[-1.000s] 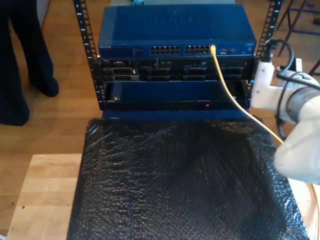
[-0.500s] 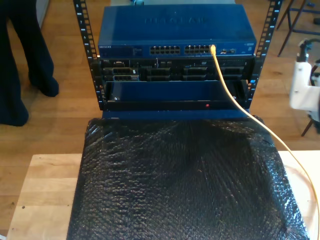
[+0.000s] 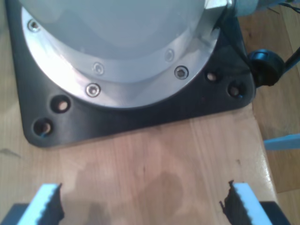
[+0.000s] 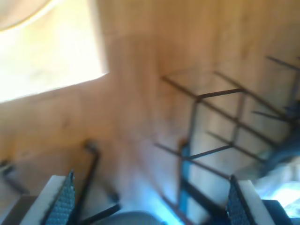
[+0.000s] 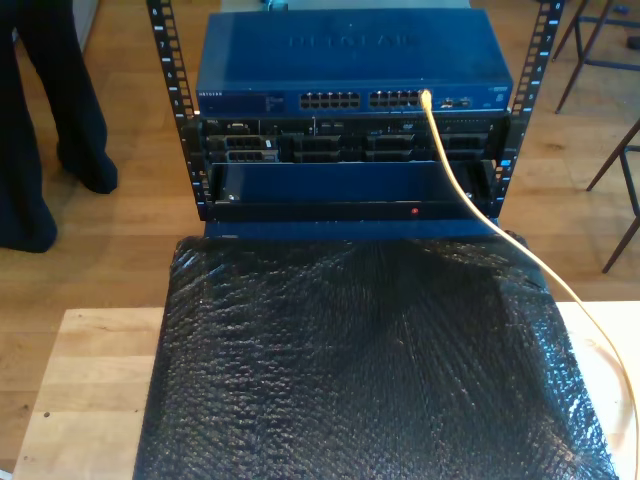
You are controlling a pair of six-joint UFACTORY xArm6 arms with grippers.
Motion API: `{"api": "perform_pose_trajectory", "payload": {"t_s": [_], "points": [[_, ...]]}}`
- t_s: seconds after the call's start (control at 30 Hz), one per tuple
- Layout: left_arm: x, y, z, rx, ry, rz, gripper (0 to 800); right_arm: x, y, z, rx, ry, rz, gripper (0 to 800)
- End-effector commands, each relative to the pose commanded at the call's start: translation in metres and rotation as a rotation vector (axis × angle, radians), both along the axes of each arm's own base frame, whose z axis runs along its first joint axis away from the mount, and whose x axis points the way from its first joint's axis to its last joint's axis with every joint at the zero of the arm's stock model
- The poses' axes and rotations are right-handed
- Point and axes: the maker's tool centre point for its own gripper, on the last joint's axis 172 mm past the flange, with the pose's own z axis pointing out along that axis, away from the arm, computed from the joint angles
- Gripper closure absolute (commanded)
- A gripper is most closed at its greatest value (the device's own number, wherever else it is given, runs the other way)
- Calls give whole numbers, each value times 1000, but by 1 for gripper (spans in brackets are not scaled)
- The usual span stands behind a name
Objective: Grab the cable and plug it in
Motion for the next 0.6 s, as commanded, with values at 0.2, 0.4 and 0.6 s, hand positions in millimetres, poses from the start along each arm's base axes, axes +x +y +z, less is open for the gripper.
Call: {"api": "perform_pose_trajectory", "payload": {"t_s": [0.2, 0.4, 0.6], "points": [[0, 0, 0, 0, 0, 0, 0, -83, -33, -20, 46, 181, 5, 19], [0, 0, 0, 0, 0, 0, 0, -136, -59, -36, 53, 255, 29, 19], [0, 0, 0, -2, 0, 0, 0, -184, -60, -46, 92, 327, 87, 19]]}}
